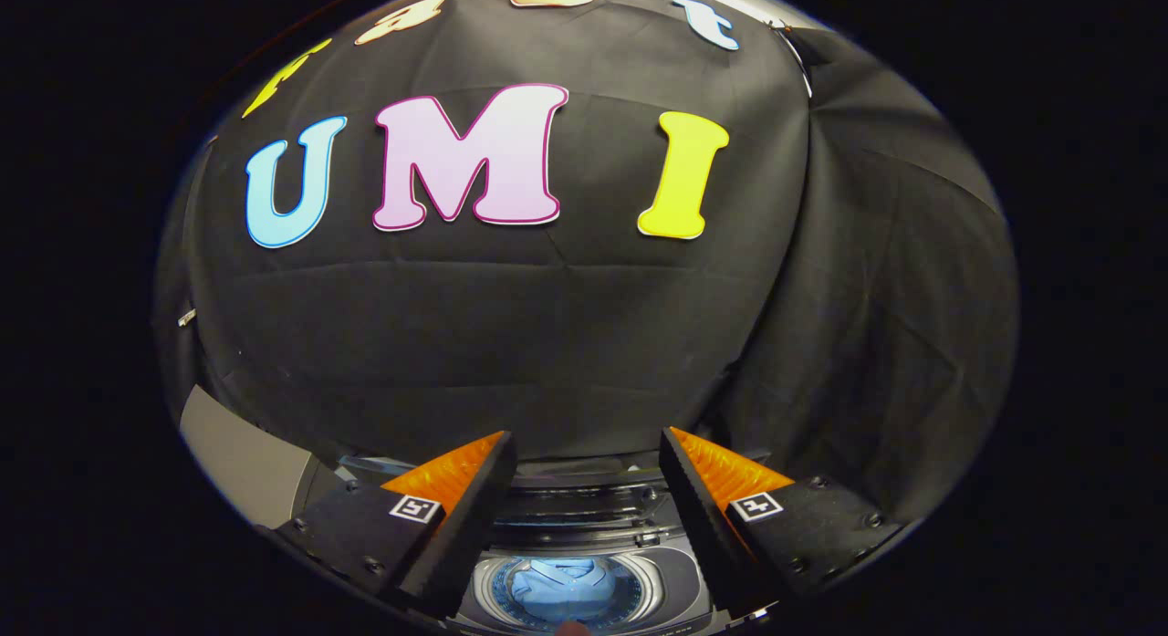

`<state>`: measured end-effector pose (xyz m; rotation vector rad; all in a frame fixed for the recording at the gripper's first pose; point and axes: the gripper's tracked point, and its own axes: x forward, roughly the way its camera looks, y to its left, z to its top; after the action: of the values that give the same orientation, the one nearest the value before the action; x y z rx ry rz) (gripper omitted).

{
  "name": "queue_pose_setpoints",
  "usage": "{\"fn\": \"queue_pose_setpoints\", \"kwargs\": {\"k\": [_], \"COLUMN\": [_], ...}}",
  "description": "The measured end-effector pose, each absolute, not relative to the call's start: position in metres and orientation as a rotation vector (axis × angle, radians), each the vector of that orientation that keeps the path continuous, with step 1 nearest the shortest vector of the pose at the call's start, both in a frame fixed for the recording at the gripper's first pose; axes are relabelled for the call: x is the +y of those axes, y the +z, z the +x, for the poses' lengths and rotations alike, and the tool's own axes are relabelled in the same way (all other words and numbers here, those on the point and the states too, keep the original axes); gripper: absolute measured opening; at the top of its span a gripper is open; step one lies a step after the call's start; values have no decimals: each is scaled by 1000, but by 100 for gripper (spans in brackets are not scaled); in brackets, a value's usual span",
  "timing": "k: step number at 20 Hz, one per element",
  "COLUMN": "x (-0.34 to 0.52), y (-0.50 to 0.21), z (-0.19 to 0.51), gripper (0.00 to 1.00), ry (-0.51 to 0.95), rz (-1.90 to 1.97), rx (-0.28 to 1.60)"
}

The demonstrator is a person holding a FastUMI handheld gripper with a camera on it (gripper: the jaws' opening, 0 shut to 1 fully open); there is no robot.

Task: Put the clothes into the washing machine and then close the washing machine lid.

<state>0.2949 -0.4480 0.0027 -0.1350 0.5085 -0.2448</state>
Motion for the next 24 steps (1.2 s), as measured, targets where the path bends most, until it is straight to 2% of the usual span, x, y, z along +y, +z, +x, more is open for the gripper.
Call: {"fn": "queue_pose_setpoints", "kwargs": {"k": [4, 10, 24], "x": [-452, -463, -462], "y": [-24, -58, -49], "z": [325, 325, 291], "gripper": [99, 99, 100], "ry": [-223, -224, -236], "rz": [-148, -128, -109], "rx": [567, 657, 561]}}
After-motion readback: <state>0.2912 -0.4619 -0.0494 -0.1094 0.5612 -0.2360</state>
